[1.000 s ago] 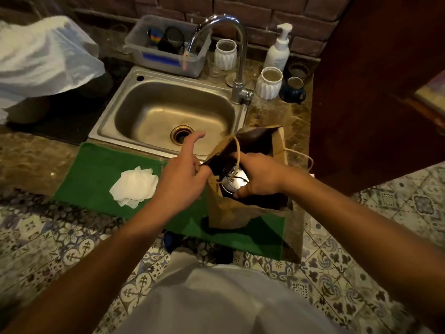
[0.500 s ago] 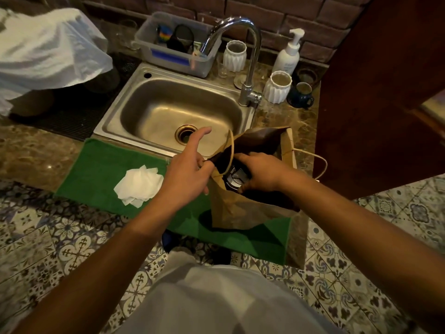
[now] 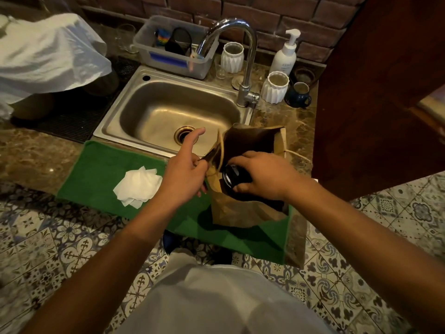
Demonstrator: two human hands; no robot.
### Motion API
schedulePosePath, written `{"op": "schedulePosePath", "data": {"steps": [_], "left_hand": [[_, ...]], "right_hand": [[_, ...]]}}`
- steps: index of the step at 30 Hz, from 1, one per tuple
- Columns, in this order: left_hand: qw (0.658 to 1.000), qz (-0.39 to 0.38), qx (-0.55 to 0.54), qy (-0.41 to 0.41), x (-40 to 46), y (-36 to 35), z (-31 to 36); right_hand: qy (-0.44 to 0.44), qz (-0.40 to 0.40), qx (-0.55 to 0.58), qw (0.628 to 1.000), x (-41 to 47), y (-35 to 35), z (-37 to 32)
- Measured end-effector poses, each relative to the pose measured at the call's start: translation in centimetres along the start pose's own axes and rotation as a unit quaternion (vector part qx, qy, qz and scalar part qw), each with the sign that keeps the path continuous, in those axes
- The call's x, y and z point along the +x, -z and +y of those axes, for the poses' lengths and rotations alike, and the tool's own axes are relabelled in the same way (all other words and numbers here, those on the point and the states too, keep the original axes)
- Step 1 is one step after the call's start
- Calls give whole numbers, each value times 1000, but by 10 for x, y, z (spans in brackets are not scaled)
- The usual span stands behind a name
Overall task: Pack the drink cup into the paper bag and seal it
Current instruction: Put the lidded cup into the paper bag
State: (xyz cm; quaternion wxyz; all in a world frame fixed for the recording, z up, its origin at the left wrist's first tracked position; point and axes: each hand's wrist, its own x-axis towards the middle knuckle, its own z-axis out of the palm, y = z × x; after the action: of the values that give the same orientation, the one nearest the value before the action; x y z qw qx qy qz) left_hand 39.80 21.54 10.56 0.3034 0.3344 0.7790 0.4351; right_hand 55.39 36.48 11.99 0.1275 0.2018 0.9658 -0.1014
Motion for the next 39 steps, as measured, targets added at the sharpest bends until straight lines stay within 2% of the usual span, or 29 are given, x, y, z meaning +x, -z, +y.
{"op": "schedulePosePath", "data": {"steps": [3,5,6,7,9,11,13,16,17,21,24,28,39], "left_hand": [[1000,5,-18,14,1,0,-2],[999,6,-26,19,2,-1,-2],[999,5,-27,19,3,-1,-3],[1000,2,-26,16,3,-2,-3],[1000,-10,-24,8,3,-4,-1],[1000,-26,-17,2,2,-8,2],[999,-35,-9,0,0,-11,6],[999,-32,-8,0,0,-15,10],[1000,-30,-5,0,0,-16,11],[999,-35,0,-3,2,-21,17],[999,-39,-8,-15,1,-21,18],[999,-41,-28,-8,7,-16,23],[997,-48,16,-59,65,-42,54]], "right_hand": [[3,155,42,987,-30,14,8],[-60,265,57,961,-45,19,16],[-100,281,62,952,-49,20,21],[-140,264,69,952,-52,20,25],[-204,171,72,961,-52,17,31],[-236,110,74,963,-53,9,34],[-236,135,108,956,-56,5,34],[-233,235,159,930,-60,9,35],[-227,245,164,928,-59,10,35],[-217,140,104,960,-45,2,27],[-241,105,149,953,-37,-7,27],[-266,129,256,920,-42,-7,39],[-338,170,339,862,-63,16,85]]}}
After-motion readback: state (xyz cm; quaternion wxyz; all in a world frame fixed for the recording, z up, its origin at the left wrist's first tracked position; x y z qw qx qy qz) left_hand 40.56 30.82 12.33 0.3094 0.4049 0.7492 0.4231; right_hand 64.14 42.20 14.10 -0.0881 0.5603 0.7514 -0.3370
